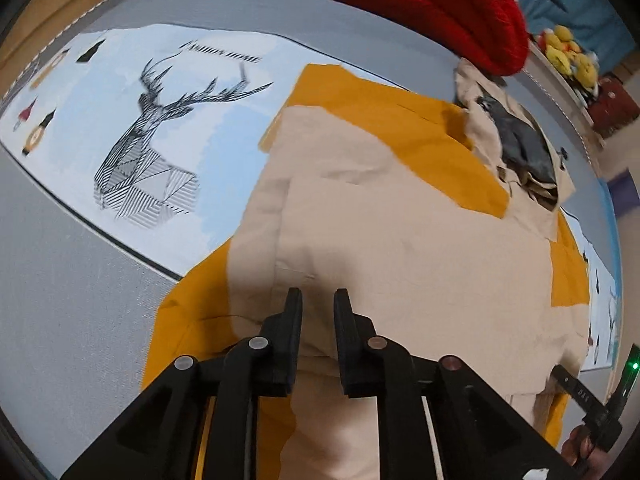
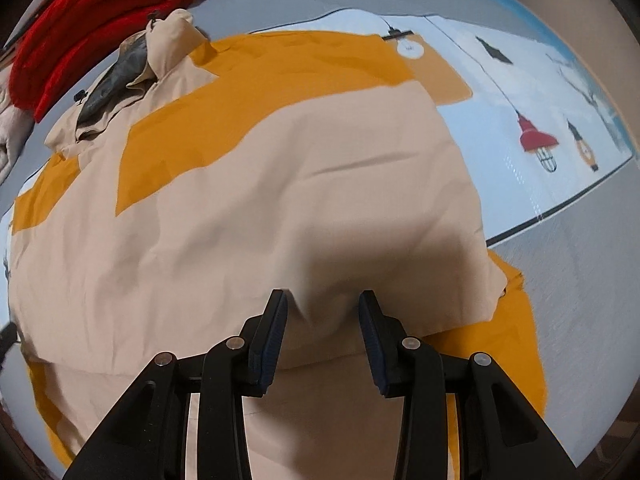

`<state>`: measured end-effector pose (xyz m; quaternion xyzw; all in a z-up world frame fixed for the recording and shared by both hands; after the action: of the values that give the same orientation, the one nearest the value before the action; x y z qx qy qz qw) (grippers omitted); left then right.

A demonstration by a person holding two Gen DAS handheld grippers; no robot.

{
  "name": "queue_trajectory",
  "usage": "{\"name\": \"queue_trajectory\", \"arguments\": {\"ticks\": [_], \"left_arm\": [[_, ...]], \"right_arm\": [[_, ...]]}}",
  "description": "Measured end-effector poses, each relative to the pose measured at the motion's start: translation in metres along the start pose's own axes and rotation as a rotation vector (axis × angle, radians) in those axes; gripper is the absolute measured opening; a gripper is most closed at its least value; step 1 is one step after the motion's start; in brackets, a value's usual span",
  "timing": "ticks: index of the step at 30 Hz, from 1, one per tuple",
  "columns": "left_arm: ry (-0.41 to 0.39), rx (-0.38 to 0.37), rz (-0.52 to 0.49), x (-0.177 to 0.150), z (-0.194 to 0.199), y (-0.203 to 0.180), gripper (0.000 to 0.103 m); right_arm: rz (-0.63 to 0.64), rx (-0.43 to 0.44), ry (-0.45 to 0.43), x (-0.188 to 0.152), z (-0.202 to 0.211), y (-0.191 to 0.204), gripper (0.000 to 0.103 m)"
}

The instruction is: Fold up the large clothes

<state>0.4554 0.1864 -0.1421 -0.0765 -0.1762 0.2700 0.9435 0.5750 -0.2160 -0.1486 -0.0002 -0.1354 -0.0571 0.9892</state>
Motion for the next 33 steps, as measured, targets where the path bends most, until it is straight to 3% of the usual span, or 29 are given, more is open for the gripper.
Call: {"name": "queue_trajectory", "arguments": {"ticks": [6, 11, 13, 19, 22, 28, 33], "left_arm": [[0.018, -0.009, -0.033, -0.005, -0.006, -0.010, 0.014], [0.106, -0.003, 0.015, -0.014, -0.038, 0.000, 0.016], [0.082, 0.026, -0.029, -0.013, -0.030, -0.009, 0.016], [-0.044, -0.035, -0.101, -0.011, 0.003, -0.035, 0.016], [-0.104, -0.010, -0.170, -0.015, 0.017, -0.046, 0.016], [-0.147, 0.011, -0.228, -0.031, 0.033, -0.055, 0.018], [-0.169, 0.019, -0.256, -0.044, 0.042, -0.059, 0.020]], "right_arm": [[0.015, -0.012, -0.012, -0.002, -0.002, 0.002, 0.039], [0.015, -0.009, -0.001, -0.002, -0.008, 0.006, 0.039], [0.014, -0.003, -0.005, -0.002, -0.006, 0.005, 0.039], [0.038, 0.007, -0.078, 0.001, 0.020, 0.007, 0.039], [0.068, 0.006, -0.132, -0.001, 0.042, 0.011, 0.039], [0.100, 0.014, -0.215, -0.014, 0.078, 0.008, 0.039], [0.066, 0.038, -0.223, -0.034, 0.091, -0.003, 0.039]]}}
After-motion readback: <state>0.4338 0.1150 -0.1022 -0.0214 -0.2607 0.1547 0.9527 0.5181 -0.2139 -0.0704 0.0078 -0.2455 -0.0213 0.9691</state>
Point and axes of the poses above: each gripper's, at about its wrist camera, not at the fingertips, and z roughly against the way its jaws point, y to its left, x to its top, the point moved 3 cm from there along -z, roughly the way its jaws point, and after that the axes turned 4 degrees about z, right-handed, at the moved point
